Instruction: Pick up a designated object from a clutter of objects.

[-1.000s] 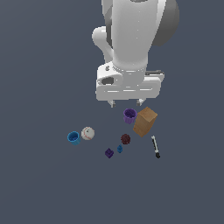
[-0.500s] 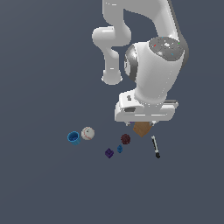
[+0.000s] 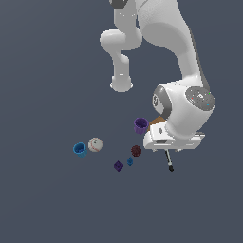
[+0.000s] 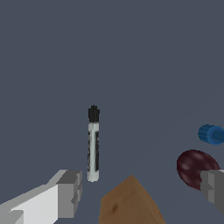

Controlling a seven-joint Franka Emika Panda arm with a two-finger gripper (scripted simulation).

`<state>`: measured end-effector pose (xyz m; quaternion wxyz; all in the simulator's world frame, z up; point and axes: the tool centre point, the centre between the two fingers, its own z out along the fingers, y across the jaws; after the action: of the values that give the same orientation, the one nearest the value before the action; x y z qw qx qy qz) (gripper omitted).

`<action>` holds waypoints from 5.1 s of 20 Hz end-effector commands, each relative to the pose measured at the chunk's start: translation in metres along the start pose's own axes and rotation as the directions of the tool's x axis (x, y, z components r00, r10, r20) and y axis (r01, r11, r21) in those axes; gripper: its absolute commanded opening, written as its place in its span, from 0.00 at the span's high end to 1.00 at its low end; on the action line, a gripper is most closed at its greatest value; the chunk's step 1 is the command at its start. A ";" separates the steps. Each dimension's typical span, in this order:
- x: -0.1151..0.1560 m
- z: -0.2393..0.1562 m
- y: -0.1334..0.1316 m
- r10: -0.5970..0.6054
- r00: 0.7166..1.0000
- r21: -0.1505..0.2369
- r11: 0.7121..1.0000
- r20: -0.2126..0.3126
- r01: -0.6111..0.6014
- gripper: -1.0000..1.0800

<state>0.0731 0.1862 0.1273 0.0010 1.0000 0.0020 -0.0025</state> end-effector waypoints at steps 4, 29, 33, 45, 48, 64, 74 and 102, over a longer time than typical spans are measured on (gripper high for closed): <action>0.000 0.039 -0.030 0.007 1.000 0.000 1.000 -0.004 -0.007 0.04; -0.004 0.114 -0.050 0.010 1.000 0.002 1.000 -0.005 -0.010 0.04; -0.003 0.117 -0.050 0.011 1.000 0.002 1.000 -0.005 -0.011 0.04; -0.003 0.117 -0.050 0.011 1.000 0.002 1.000 -0.005 -0.011 1.00; -0.004 0.113 -0.050 0.011 1.000 0.002 1.000 -0.005 -0.011 1.00; -0.015 0.004 -0.044 0.010 1.000 0.001 1.000 -0.005 -0.010 1.00; -0.027 -0.119 -0.038 0.009 1.000 0.002 1.000 -0.005 -0.009 1.00; -0.037 -0.320 -0.030 0.011 1.000 0.002 1.000 -0.005 -0.011 1.00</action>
<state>0.0370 0.2167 0.4463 -0.0002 1.0000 -0.0034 0.0003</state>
